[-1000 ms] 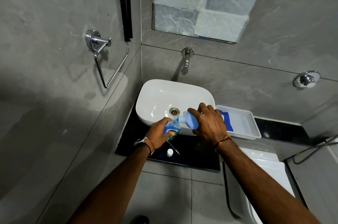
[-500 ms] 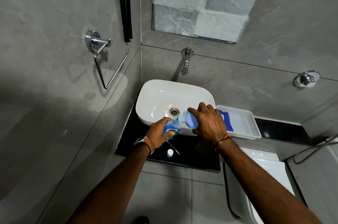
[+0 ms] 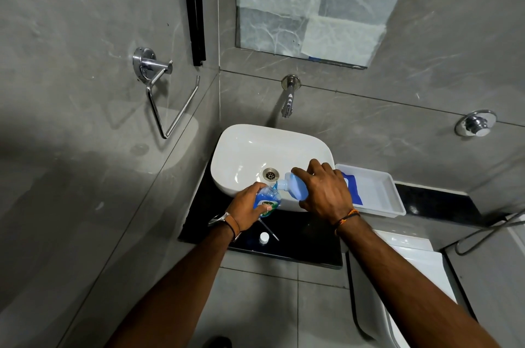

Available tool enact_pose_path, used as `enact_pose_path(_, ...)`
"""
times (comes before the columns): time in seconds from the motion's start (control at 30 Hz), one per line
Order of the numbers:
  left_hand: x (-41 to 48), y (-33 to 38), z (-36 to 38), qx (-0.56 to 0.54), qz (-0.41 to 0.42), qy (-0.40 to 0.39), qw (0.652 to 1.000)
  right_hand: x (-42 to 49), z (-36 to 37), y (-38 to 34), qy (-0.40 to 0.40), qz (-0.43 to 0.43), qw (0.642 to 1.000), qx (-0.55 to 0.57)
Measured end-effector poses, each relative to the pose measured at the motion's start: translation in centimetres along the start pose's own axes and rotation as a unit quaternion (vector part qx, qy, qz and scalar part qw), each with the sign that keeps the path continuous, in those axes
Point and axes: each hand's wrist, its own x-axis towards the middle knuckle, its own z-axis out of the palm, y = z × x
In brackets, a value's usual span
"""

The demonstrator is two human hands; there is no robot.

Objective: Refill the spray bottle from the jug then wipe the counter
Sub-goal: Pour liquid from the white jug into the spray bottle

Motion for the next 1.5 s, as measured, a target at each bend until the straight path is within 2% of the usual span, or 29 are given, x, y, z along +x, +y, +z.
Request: enact_pose_path(1.5,0.23,-0.48,0.6,-0.001,0.007,0.003,1.0,-0.04,-0.49,0.01,-0.018,0.003,1.0,-0.012)
